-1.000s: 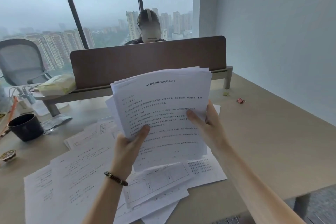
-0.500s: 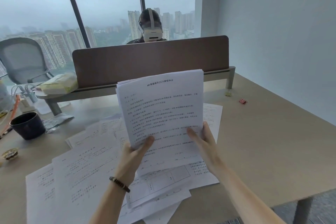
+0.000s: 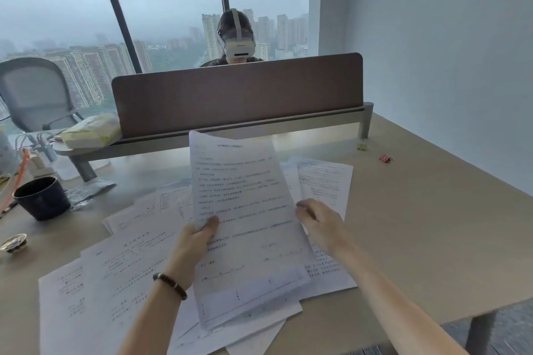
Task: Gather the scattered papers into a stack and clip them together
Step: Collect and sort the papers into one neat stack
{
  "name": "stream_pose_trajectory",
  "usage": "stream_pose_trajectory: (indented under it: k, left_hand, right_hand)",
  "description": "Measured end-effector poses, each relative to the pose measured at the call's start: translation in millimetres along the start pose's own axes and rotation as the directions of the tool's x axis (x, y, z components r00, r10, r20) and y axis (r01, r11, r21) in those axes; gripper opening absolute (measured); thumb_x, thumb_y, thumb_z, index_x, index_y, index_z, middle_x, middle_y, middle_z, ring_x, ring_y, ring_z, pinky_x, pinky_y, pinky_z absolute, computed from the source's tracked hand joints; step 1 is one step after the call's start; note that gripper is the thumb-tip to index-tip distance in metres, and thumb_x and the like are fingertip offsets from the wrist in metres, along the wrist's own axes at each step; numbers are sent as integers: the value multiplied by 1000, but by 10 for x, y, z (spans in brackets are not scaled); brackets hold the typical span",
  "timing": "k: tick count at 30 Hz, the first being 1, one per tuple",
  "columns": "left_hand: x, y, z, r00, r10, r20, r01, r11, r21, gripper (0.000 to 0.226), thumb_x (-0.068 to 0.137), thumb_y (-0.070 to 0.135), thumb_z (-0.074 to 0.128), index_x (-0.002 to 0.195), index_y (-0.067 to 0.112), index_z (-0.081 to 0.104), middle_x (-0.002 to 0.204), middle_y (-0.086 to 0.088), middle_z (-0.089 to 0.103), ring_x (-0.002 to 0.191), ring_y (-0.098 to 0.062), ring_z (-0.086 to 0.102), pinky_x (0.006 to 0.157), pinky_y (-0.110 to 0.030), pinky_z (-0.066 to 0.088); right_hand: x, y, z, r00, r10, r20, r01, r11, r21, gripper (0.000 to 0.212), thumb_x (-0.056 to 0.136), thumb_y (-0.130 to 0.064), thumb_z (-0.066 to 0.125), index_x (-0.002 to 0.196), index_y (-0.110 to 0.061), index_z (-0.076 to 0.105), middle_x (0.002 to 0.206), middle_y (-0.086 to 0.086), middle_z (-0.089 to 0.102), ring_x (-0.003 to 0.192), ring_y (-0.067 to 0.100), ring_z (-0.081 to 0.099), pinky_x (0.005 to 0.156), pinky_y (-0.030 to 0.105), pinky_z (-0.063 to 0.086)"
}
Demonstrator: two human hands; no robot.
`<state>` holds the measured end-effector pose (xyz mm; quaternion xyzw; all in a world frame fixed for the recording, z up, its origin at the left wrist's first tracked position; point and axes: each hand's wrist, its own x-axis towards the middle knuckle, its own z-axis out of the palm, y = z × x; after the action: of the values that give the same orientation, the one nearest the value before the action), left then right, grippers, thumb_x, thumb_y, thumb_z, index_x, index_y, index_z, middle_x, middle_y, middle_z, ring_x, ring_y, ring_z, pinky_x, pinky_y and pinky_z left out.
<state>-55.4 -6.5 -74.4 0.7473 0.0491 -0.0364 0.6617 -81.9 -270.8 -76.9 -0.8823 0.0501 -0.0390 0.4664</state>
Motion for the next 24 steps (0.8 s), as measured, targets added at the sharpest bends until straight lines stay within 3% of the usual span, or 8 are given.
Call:
stream_pose_trajectory:
  k: [2, 4, 6, 9, 11, 14, 19, 24]
  left_hand:
    - [20, -79, -99, 996, -87, -23, 88, 996, 7, 22, 99, 26, 57, 107, 10, 70, 99, -11, 76, 90, -32, 72, 79, -42, 58]
    - [34, -177, -177, 990, -136, -39, 138, 989, 58, 21, 100, 24, 55, 108, 9, 67, 98, -11, 74, 91, -33, 70, 82, -43, 57]
    - [55, -275, -204, 981, -184, -56, 190, 970, 150, 23, 100, 28, 54, 103, 8, 65, 96, -12, 72, 90, -33, 69, 85, -44, 56]
    - [89, -335, -167, 980, -180, -82, 195, 953, 233, 28, 100, 33, 53, 93, 9, 66, 95, -15, 72, 91, -34, 67, 88, -44, 55]
    - [128, -373, -133, 983, -161, -90, 179, 945, 274, 31, 100, 33, 52, 92, 7, 68, 98, -18, 73, 95, -36, 67, 91, -44, 52]
    - [184, -411, -114, 983, -159, -94, 180, 937, 300, 35, 100, 32, 52, 88, 3, 66, 93, -19, 70, 89, -34, 66, 80, -36, 48]
    - [238, -461, -122, 984, -159, -84, 178, 930, 321, 31, 100, 33, 52, 87, 6, 62, 86, -13, 61, 81, -26, 58, 72, -32, 41]
    - [273, -495, -126, 983, -171, -72, 185, 933, 308, 37, 100, 33, 52, 96, -1, 68, 89, -16, 67, 91, -38, 67, 76, -35, 48]
  right_hand:
    - [60, 110, -12, 993, 105, -47, -114, 943, -314, 53, 103, -52, 30, 145, -24, 47, 149, 8, 45, 140, 28, 39, 111, 41, 36]
    - [93, 253, -7, 975, 214, -61, -212, 815, -539, 65, 100, -62, 25, 152, -25, 34, 159, 17, 29, 146, 36, 26, 117, 53, 20]
    - [99, 393, 44, 975, 218, -32, -186, 735, -652, 71, 97, -68, 25, 154, -25, 28, 161, 20, 21, 147, 40, 21, 119, 63, 9]
    - [98, 481, 110, 987, 163, 6, -119, 739, -663, 77, 97, -67, 29, 159, -25, 15, 167, 15, 9, 152, 42, 10, 121, 64, -2]
    - [109, 468, 112, 991, 131, -8, -108, 782, -614, 78, 97, -65, 34, 160, -24, 14, 167, 10, 15, 153, 38, 11, 122, 61, 0]
    - [159, 426, 104, 985, 150, -84, -172, 829, -531, 80, 95, -69, 34, 158, -23, 17, 163, 18, 23, 151, 38, 15, 123, 56, 6]
    - [198, 367, 136, 972, 217, -88, -224, 757, -614, 89, 90, -77, 34, 159, -24, 15, 161, 25, 18, 148, 43, 15, 121, 58, 5]
    - [283, 266, 108, 979, 199, -44, -192, 823, -534, 89, 83, -63, 64, 152, -23, 25, 147, 17, 39, 136, 38, 35, 111, 50, 29]
